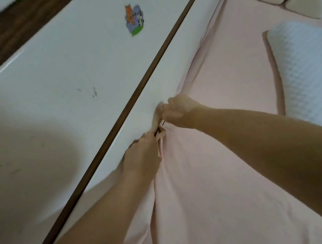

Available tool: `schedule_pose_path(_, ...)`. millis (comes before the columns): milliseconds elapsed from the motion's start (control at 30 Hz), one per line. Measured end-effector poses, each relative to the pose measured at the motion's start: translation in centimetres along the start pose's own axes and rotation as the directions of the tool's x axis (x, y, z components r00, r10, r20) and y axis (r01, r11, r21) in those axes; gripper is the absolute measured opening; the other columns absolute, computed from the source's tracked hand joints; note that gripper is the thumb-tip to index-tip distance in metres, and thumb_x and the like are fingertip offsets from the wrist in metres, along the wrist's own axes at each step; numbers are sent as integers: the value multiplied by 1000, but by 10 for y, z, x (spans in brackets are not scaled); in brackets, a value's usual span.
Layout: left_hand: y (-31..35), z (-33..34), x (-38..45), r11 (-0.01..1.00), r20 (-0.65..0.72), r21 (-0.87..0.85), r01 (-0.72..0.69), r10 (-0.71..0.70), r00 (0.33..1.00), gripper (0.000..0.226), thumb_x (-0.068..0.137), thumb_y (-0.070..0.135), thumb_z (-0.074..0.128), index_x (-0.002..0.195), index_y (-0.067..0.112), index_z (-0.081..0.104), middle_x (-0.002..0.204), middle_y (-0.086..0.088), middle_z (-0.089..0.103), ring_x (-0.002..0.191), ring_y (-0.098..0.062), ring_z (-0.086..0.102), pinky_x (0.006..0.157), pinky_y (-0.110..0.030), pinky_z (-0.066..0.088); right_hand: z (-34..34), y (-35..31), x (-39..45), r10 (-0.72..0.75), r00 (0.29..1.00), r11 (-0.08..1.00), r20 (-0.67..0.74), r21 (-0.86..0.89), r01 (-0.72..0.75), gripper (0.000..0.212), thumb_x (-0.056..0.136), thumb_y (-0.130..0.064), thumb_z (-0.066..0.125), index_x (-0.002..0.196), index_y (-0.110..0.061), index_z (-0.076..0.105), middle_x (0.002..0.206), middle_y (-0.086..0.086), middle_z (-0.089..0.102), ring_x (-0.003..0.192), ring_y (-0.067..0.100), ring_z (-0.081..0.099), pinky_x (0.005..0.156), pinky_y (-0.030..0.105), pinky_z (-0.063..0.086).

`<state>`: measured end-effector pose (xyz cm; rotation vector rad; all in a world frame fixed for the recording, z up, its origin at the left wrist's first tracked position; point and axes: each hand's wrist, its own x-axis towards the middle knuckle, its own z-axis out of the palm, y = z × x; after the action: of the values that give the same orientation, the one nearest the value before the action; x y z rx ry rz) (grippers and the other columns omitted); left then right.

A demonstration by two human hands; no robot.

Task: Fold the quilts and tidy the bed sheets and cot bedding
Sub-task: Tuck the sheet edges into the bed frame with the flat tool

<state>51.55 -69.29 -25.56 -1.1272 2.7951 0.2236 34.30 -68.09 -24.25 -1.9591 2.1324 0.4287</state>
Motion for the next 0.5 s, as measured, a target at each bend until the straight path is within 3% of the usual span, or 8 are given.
schedule_pose_path(33,0,2,-1,1000,7,26,-8,8,1000,34,101,25,44,134,17,40,119,0,60,102,-16,63,83,-22,47,3,-4,7,49,998,978,36,200,-55,16,93,-15,42,90,-14,58,79,-2,52,90,25,57,57,24,30)
schedule_pose_path(67,-1,5,-2,999,24,33,1,-2,1000,34,102,21,42,136,16,41,122,-2,59,106,-17,62,87,-24,49,3,-5,10,85,995,952,47,292,-95,14,92,-17,43,89,-16,57,73,-4,47,85,23,54,55,22,28)
schedule_pose_path(100,-1,6,-2,999,41,-4,48,-47,998,32,102,18,40,132,13,46,119,-4,61,106,-21,63,89,-27,50,2,-4,7,81,995,962,54,256,-92,17,92,-17,43,94,-14,60,73,-2,45,82,22,52,53,22,27)
schedule_pose_path(167,3,2,-3,990,101,-82,114,-105,989,28,100,14,37,119,8,57,109,-9,66,101,-28,64,85,-33,51,3,3,-9,-11,1000,1000,26,12,11,23,93,-12,41,103,-8,61,84,4,53,86,27,56,54,23,30)
schedule_pose_path(267,7,-3,-7,987,183,-67,144,-130,975,41,94,7,36,131,15,52,110,-13,64,101,-31,61,77,-32,46,1,11,-39,-187,982,886,-32,-437,154,28,92,2,36,110,-9,55,102,8,59,89,30,59,59,34,33)
schedule_pose_path(367,-4,-8,-22,959,203,-83,270,-249,947,29,97,11,39,121,8,54,114,-14,62,103,-31,60,74,-34,44,-5,18,-79,-333,942,842,-35,-460,281,35,91,0,33,119,-14,48,103,6,55,83,26,55,57,33,30)
schedule_pose_path(433,-7,-11,-31,967,169,-25,255,-247,954,24,97,14,41,118,7,52,114,-13,61,102,-30,60,74,-34,44,-7,14,-107,-445,892,788,-86,-511,344,37,82,0,38,109,-15,60,86,2,59,65,21,55,48,30,30)
schedule_pose_path(500,-10,-11,-39,977,143,39,210,-214,966,25,98,14,42,120,7,51,116,-12,60,104,-28,59,78,-34,46,-8,-7,-122,-502,864,741,-45,-537,403,37,74,-1,44,96,-20,66,74,-4,59,55,17,53,43,26,26)
